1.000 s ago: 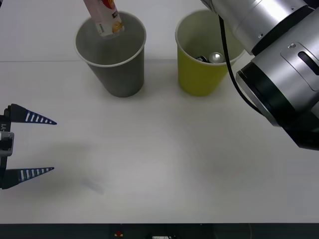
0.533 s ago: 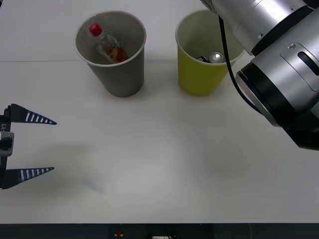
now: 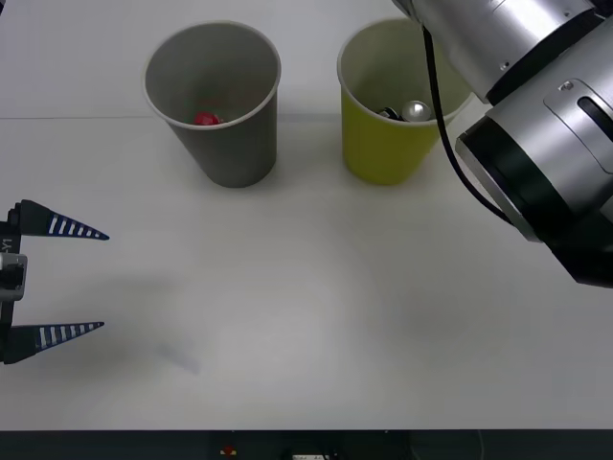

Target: Put the can into the green bin and the plastic bottle into the gray bin

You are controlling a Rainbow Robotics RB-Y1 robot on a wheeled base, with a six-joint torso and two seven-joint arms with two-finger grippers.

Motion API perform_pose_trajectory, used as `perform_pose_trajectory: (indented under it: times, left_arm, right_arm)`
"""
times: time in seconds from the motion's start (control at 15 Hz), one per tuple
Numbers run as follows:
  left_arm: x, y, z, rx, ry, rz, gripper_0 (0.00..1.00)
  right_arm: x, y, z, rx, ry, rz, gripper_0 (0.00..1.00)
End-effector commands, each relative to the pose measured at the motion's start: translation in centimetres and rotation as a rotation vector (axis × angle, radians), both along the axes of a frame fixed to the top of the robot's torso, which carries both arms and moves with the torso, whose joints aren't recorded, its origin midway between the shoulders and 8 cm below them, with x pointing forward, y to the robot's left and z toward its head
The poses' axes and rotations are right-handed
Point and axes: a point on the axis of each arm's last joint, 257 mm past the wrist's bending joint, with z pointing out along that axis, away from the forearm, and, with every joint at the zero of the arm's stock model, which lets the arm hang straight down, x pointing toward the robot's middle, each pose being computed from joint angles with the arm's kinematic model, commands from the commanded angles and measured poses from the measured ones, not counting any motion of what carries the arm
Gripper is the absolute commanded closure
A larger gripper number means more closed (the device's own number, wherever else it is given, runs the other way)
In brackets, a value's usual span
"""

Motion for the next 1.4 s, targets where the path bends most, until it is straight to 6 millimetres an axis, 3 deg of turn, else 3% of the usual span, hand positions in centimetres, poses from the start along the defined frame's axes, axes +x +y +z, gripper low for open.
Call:
perform_pose_trajectory:
  times: [0.07, 0.4, 0.73, 1.07, 1.4]
  left_arm:
    - [0.0, 0.0, 0.0, 0.0, 0.0, 0.0, 0.0]
    - [0.0, 0.0, 0.0, 0.0, 0.0, 0.0, 0.0]
    - [0.0, 0.0, 0.0, 0.0, 0.0, 0.0, 0.0]
    - [0.0, 0.0, 0.0, 0.0, 0.0, 0.0, 0.0]
    - [0.0, 0.0, 0.0, 0.0, 0.0, 0.0, 0.0]
  right_arm:
    - [-0.4, -0.2, 1.3, 0.028, -0.005, 0.011, 0.0]
    - [-3.1, -2.4, 1.9, 0.068, -0.062, 0.084, 0.0]
    - [-7.6, -5.7, 1.4, 0.075, -0.088, 0.154, 0.0]
    - [-12.4, -9.4, -0.6, 0.085, -0.138, 0.201, 0.0]
    - [-16.4, -13.1, -3.9, 0.068, -0.174, 0.227, 0.0]
